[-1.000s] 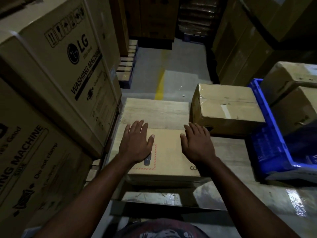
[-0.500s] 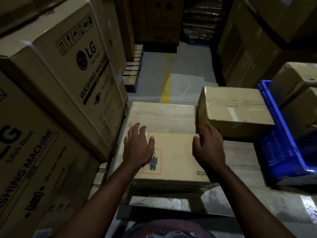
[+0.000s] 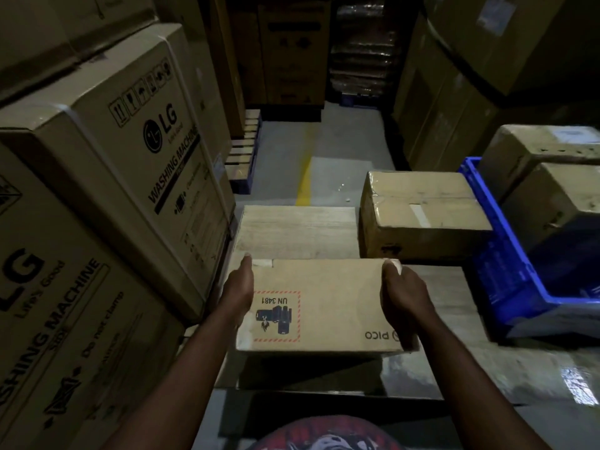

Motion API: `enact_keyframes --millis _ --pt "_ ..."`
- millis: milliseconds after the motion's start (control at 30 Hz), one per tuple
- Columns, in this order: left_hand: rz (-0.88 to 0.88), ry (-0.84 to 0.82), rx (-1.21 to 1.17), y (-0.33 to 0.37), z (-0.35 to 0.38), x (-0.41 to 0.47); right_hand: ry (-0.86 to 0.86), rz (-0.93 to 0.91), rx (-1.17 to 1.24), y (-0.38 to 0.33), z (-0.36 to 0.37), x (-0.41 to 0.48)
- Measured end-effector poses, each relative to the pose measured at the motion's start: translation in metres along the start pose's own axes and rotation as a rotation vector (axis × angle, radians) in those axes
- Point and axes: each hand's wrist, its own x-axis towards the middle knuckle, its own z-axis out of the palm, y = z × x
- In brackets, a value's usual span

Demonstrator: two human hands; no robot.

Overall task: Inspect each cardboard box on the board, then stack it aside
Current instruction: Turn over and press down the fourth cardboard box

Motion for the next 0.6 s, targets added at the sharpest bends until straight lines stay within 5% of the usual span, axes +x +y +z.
enact_keyframes --millis 600 --pt "0.327 -0.02 -0.056 -0.016 0.001 -0.043 0.101 -0.047 0.165 0.034 -0.017 -0.011"
